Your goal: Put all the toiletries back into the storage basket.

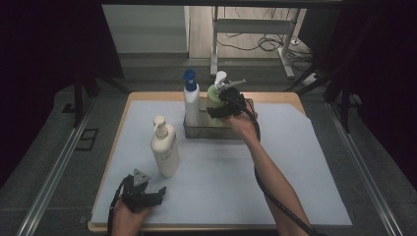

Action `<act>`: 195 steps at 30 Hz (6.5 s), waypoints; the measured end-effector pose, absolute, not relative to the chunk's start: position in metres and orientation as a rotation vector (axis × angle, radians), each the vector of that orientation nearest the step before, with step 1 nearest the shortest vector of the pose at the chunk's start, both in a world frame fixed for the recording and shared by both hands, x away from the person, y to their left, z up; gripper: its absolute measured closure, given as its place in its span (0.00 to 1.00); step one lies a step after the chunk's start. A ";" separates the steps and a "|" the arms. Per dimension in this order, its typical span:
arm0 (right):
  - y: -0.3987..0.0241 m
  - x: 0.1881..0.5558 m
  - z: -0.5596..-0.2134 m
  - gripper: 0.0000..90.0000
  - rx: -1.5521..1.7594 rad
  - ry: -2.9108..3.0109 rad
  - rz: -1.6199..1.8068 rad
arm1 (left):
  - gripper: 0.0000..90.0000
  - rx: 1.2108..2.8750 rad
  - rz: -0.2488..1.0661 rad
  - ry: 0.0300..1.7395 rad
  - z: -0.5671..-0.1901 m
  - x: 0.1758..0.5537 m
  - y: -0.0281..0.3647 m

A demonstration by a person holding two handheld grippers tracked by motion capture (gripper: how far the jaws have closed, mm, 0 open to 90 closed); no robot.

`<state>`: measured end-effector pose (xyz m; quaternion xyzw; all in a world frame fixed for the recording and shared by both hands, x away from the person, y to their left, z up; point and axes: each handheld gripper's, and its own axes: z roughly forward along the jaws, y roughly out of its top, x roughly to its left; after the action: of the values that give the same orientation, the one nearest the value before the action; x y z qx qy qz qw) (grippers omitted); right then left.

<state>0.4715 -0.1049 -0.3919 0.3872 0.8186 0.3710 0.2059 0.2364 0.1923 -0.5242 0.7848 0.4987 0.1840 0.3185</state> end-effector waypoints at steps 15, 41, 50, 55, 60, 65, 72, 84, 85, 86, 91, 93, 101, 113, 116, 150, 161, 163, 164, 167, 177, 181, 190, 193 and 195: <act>-0.104 0.477 -0.413 0.14 1.119 2.320 0.998 | 0.14 2.065 0.485 1.312 -0.524 0.236 0.192; -0.112 0.480 -0.421 0.13 1.151 2.309 1.046 | 0.14 2.066 0.485 1.311 -0.524 0.236 0.192; -0.118 0.473 -0.423 0.14 1.138 2.301 1.065 | 0.14 2.066 0.485 1.311 -0.524 0.236 0.192; -0.123 0.468 -0.424 0.15 1.130 2.309 1.072 | 0.14 2.066 0.486 1.311 -0.524 0.236 0.192; -0.129 0.462 -0.424 0.19 1.119 2.312 1.082 | 0.14 2.065 0.486 1.311 -0.524 0.236 0.192; -0.135 0.457 -0.423 0.25 1.101 2.314 1.090 | 0.14 2.065 0.486 1.311 -0.524 0.236 0.192; -0.145 0.449 -0.422 0.43 1.076 2.326 1.102 | 0.14 2.065 0.486 1.310 -0.524 0.236 0.192; -0.159 0.442 -0.425 0.78 1.053 2.328 1.106 | 0.14 2.063 0.486 1.311 -0.524 0.236 0.192; -0.159 0.442 -0.425 0.82 1.059 2.323 1.099 | 0.14 2.064 0.486 1.311 -0.524 0.236 0.192; -0.160 0.442 -0.425 0.84 1.067 2.318 1.095 | 0.14 2.064 0.486 1.311 -0.524 0.236 0.192; -0.164 0.447 -0.427 0.94 1.132 2.272 1.076 | 0.14 2.064 0.487 1.311 -0.524 0.236 0.192; -0.165 0.451 -0.427 0.96 1.155 2.260 1.061 | 0.14 2.064 0.486 1.311 -0.524 0.236 0.192; -0.163 0.466 -0.433 0.99 1.223 2.218 1.017 | 0.14 2.065 0.486 1.311 -0.524 0.236 0.192; -0.157 0.481 -0.446 0.99 1.276 2.223 1.021 | 0.14 2.065 0.485 1.312 -0.524 0.236 0.192; -0.154 0.482 -0.449 0.99 1.280 2.224 1.008 | 0.14 2.065 0.485 1.312 -0.524 0.236 0.192; -0.132 0.476 -0.456 1.00 1.291 2.266 1.037 | 0.14 2.067 0.484 1.313 -0.524 0.237 0.192; -0.137 0.474 -0.459 0.89 1.281 2.255 1.017 | 0.14 2.066 0.484 1.313 -0.524 0.236 0.192; -0.139 0.473 -0.458 0.86 1.280 2.249 1.022 | 0.14 2.066 0.483 1.313 -0.524 0.236 0.192; -0.140 0.473 -0.458 0.86 1.276 2.251 1.031 | 0.14 2.066 0.484 1.313 -0.524 0.236 0.192; -0.141 0.470 -0.454 0.83 1.259 2.252 1.036 | 0.14 2.066 0.484 1.313 -0.524 0.236 0.192; -0.148 0.461 -0.447 0.61 1.203 2.260 1.045 | 0.14 2.065 0.485 1.312 -0.524 0.236 0.192; -0.149 0.455 -0.443 0.50 1.153 2.274 1.046 | 0.14 2.065 0.484 1.312 -0.524 0.236 0.192; -0.152 0.440 -0.436 0.38 1.088 2.313 1.079 | 0.14 2.065 0.485 1.312 -0.524 0.236 0.192; -0.154 0.435 -0.433 0.36 1.063 2.324 1.091 | 0.14 2.065 0.485 1.312 -0.524 0.236 0.192; -0.156 0.430 -0.432 0.35 1.052 2.329 1.099 | 0.14 2.064 0.485 1.312 -0.524 0.236 0.192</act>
<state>0.4305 -0.1560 -0.4318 0.3720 0.8238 0.3886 0.1788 0.2363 0.1921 -0.5243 0.7847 0.4989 0.1844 0.3185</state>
